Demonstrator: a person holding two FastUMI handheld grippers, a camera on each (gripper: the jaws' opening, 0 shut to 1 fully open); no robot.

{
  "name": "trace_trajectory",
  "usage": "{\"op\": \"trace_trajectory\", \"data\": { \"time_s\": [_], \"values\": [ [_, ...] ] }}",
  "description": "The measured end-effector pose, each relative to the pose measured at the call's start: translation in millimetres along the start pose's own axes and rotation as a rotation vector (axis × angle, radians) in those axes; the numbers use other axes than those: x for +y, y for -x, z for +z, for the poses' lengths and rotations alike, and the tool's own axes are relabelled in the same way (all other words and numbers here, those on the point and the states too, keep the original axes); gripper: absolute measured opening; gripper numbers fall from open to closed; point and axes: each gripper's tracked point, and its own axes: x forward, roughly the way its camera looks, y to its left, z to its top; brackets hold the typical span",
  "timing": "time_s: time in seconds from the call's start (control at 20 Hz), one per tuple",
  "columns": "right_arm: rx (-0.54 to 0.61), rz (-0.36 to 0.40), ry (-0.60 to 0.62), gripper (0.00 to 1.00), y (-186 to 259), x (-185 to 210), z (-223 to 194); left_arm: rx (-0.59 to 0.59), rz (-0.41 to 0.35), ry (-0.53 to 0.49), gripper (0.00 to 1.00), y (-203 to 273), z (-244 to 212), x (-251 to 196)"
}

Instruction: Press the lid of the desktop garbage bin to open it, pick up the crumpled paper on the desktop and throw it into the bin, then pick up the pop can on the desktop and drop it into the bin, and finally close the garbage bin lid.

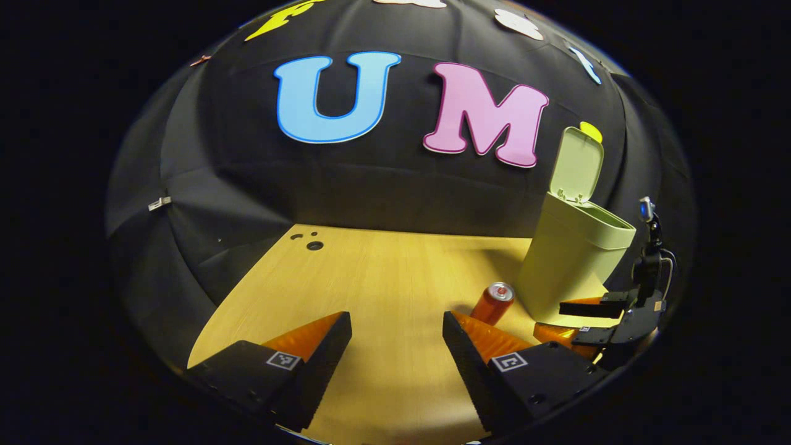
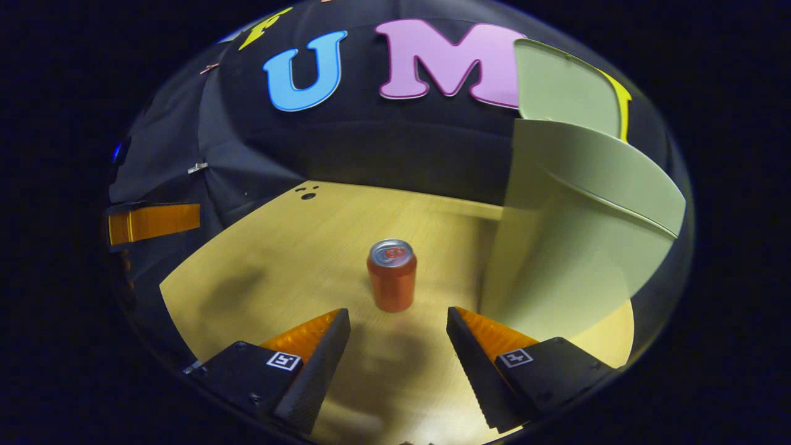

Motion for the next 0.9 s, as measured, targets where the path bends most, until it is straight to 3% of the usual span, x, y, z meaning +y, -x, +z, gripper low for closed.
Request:
{"op": "trace_trajectory", "data": {
  "time_s": [0.35, 0.9],
  "values": [
    [0.038, -0.038, -0.008, 0.99, -55.7, 1.6, 7.1, 0.042, 0.063, 0.059, 0.96, -5.4, -26.7, 44.2],
    [0.099, -0.073, -0.003, 0.99, -110.8, -3.4, 1.0, 0.083, 0.134, 0.155, 0.96, -24.5, -46.4, 75.0]
  ]
}}
